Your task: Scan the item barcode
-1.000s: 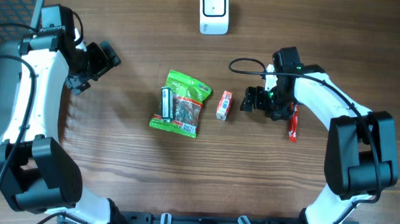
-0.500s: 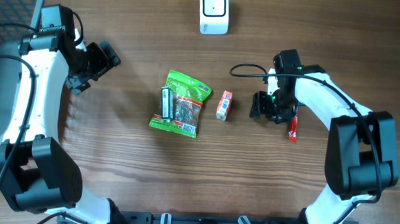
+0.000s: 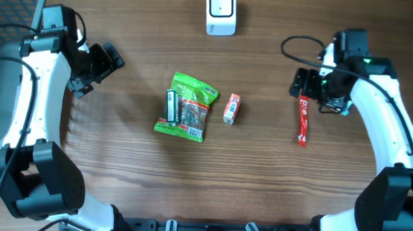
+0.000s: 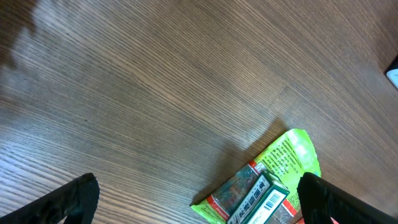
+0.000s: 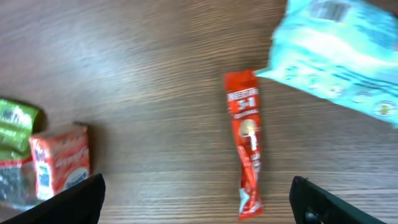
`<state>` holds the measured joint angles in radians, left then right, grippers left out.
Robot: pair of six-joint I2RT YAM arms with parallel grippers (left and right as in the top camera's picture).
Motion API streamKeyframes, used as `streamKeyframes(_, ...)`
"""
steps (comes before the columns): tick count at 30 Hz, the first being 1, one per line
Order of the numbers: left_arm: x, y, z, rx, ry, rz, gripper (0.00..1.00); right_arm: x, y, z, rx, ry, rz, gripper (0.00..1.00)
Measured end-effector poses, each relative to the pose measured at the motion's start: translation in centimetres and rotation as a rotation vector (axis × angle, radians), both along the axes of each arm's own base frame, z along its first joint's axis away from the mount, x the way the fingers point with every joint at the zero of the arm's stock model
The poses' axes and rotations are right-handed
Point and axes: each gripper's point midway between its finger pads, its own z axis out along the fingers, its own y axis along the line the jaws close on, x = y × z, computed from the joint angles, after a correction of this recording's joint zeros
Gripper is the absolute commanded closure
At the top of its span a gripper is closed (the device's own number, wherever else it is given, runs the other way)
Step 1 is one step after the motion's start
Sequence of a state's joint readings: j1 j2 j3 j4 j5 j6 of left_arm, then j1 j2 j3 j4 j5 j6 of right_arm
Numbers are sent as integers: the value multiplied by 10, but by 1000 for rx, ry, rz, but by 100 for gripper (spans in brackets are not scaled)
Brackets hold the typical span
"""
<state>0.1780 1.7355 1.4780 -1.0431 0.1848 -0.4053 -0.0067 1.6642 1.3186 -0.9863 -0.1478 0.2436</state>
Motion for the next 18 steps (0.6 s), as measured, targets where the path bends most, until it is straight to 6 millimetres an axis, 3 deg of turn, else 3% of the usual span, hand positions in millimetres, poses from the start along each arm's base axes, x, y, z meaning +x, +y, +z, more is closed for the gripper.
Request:
streamKeyframes(3,0,0,0,0,0,0,0,1,-3,0,2,-2,-18,4)
streamKeyframes(4,0,0,0,0,0,0,0,1,-3,0,4,0,-26,10)
streamKeyframes(6,0,0,0,0,0,0,0,-1,-2,0,15,13,-60,12)
streamKeyframes(9,0,0,0,0,0,0,0,-5,10,-1,29,30,-66,16)
streamKeyframes(12,0,0,0,0,0,0,0,-3,39,1,35,12,-5,15)
streamKeyframes(18,0,0,0,0,0,0,0,-6,131,8,69,-72,184,15)
